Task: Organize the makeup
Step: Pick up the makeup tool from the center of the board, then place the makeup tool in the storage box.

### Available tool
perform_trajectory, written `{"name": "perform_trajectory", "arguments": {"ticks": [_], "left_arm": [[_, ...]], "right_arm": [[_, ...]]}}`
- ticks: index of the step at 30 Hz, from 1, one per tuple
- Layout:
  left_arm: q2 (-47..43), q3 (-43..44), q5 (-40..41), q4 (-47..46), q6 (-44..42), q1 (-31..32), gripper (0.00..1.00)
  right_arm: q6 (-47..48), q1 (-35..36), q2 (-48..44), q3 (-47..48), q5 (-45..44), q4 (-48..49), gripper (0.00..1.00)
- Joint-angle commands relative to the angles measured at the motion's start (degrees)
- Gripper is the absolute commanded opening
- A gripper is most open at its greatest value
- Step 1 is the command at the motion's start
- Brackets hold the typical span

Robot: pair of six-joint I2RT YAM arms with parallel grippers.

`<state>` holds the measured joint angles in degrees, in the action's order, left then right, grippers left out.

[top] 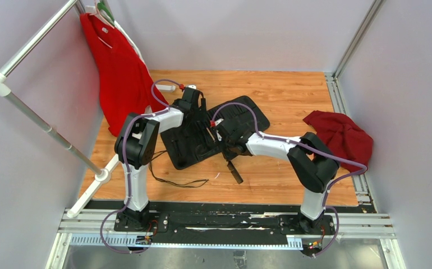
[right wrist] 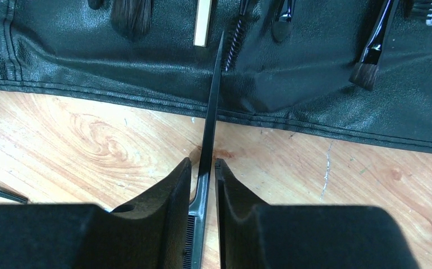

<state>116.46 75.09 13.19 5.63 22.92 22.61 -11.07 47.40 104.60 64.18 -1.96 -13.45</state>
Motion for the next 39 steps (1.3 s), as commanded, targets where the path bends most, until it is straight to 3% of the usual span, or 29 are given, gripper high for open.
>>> {"name": "perform_trajectory", "arguments": {"ticks": [1, 11, 20, 29, 33, 39], "left_arm": [[3.15, -2.61, -4.49, 4.41, 1.60, -0.23, 0.92], [3.15, -2.67, -4.49, 4.39, 1.61, -0.22, 0.92], [3.15, -2.67, -4.49, 4.39, 1.58, -0.25, 0.91], [3.07, -2.80, -4.46, 4.35, 1.65, -0.28, 0.92], [3.10, -2.59, -4.49, 4.48, 1.69, -0.23, 0.92], [3.07, -2.71, -4.50, 4.48, 1.69, -0.23, 0.92]], "right_arm": [[-1.88, -0.99, -1.18, -2.19, 0.54, -1.32, 0.21], [-1.56, -1.59, -2.82, -2.29, -0.49, -1.20, 0.01], [0.61, -1.57, -7.57, 3.82, -2.54, -8.52, 0.01], [3.56, -6.43, -5.13, 27.02, -3.40, -30.65, 0.01], [4.41, -10.68, -1.75, 36.52, 0.89, -38.29, 0.01], [5.26, -14.94, 2.76, 43.38, 7.99, -43.20, 0.01]]}}
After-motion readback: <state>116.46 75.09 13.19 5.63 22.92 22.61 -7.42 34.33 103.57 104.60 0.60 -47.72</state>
